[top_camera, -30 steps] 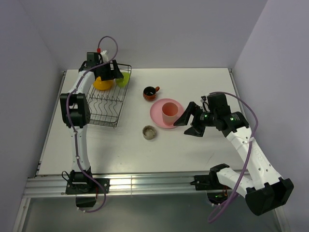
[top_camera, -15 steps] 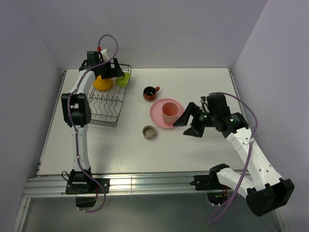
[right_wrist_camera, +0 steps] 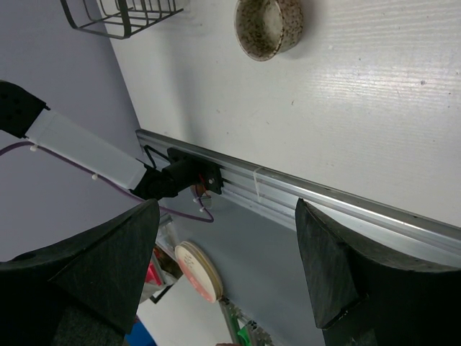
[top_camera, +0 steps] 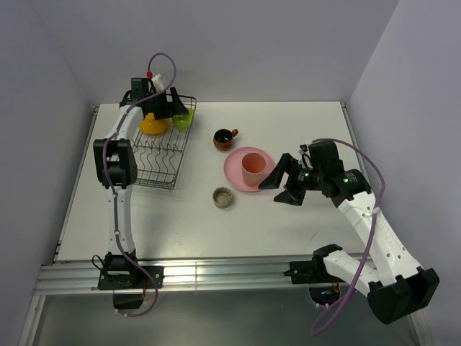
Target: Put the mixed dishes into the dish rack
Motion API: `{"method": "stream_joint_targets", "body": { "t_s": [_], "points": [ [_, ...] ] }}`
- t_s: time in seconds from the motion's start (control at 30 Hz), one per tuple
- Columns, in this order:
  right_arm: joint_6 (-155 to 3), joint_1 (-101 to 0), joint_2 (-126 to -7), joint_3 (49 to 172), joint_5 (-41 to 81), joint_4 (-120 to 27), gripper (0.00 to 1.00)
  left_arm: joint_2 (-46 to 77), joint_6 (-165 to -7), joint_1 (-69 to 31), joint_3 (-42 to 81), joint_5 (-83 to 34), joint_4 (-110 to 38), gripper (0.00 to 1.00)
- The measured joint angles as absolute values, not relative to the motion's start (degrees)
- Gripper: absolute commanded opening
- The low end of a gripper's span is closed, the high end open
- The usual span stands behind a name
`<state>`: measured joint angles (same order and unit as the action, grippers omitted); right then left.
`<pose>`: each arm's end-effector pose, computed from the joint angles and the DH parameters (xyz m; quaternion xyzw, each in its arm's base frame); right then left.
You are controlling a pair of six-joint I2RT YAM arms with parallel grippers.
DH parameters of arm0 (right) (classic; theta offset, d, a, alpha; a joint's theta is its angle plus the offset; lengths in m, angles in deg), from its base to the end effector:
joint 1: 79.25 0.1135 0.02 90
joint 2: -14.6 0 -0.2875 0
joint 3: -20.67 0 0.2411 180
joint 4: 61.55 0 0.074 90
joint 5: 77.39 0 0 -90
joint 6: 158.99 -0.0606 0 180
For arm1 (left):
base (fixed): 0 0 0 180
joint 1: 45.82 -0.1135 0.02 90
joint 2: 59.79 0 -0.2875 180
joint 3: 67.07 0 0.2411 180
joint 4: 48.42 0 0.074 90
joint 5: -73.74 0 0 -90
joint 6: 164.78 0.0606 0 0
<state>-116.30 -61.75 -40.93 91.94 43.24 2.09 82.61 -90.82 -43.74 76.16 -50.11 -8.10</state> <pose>0.1566 0.0817 0.3223 0.1399 0.8942 0.3938 0.1604 0.5832 -0.0550 0.2133 0.0181 0.8739 -0.3243 0.3616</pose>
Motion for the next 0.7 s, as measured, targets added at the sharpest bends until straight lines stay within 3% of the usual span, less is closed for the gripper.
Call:
{"method": "stream_joint_targets", "body": {
  "t_s": [0.7],
  "points": [
    [-115.78, -61.73, -41.43, 91.94, 43.35, 1.92, 0.83, 82.48, -89.94, -42.93, 75.96, -53.45, -7.9, 0.97]
  ]
}}
